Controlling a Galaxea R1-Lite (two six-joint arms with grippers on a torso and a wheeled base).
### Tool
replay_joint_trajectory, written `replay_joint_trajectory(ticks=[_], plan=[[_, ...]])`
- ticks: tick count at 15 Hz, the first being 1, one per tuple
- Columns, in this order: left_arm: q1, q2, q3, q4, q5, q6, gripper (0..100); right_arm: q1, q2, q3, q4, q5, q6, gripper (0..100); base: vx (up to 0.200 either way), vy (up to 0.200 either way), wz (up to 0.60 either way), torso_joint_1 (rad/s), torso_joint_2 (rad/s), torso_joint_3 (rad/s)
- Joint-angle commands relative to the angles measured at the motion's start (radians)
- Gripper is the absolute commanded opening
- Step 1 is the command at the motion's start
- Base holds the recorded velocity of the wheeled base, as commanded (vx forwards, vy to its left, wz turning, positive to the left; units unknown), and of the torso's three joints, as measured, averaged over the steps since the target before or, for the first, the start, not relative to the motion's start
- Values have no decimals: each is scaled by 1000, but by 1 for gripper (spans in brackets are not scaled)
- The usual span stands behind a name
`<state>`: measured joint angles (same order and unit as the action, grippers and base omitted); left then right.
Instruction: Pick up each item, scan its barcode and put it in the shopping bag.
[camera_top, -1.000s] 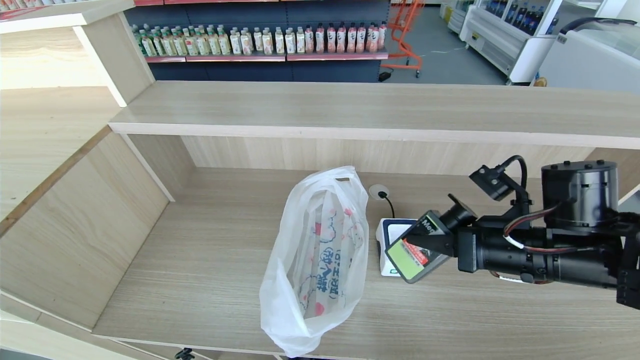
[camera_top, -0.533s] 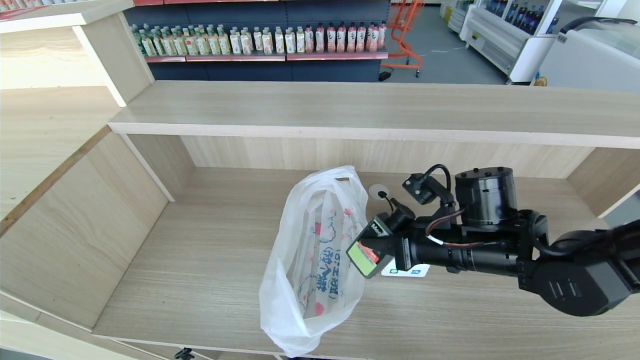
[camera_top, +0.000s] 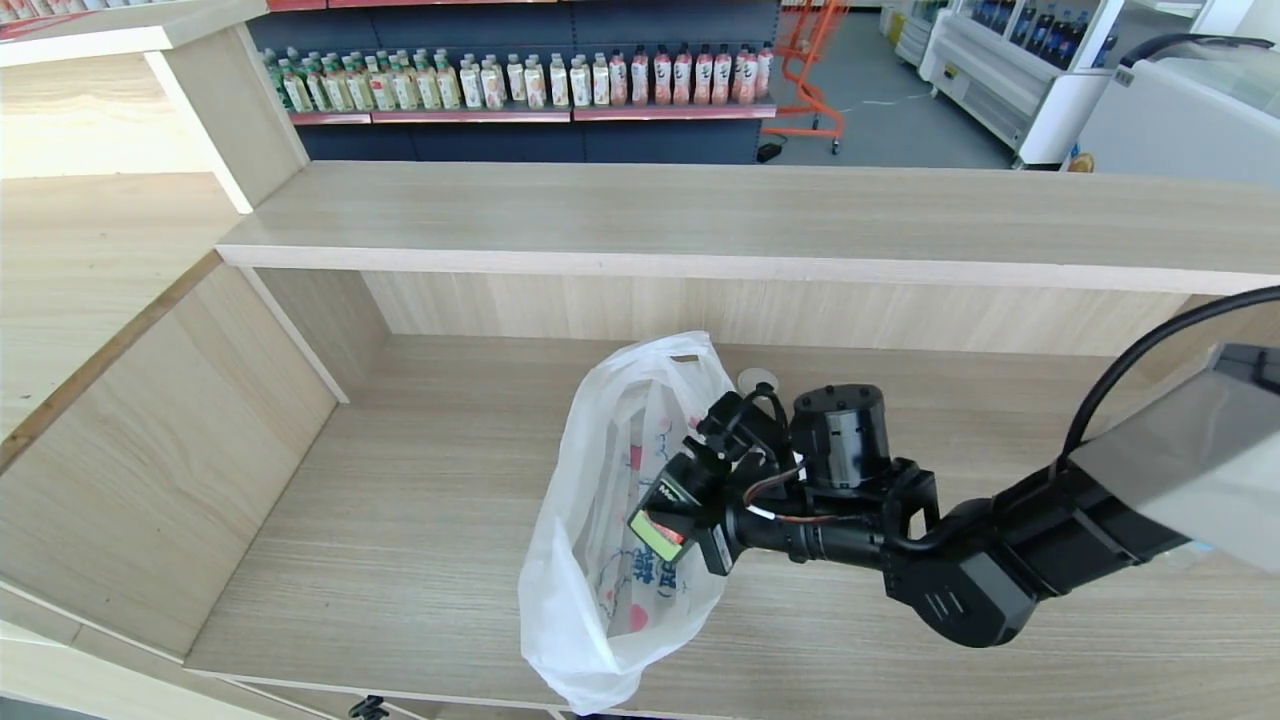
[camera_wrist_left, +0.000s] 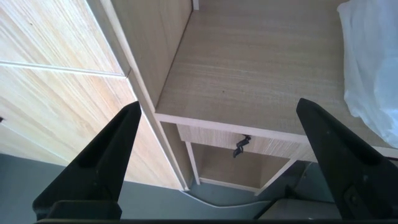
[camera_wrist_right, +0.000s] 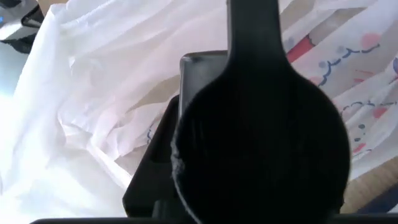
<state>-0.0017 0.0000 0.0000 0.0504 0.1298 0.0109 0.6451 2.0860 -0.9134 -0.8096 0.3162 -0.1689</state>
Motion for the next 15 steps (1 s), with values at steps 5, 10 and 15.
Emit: replay_joint_trajectory(ticks=[5,10,15], plan=[[0,2,0,0,1,0,100,8,152,-58,-56,-3,-172,0,0,0,0,0,0,0],[0,2,0,0,1,0,100,5,163,-84,-77,-2,-188,100,0,0,0,0,0,0],[0,2,0,0,1,0,100,-1,55,-125,-66,4,224,100,0,0,0,0,0,0]])
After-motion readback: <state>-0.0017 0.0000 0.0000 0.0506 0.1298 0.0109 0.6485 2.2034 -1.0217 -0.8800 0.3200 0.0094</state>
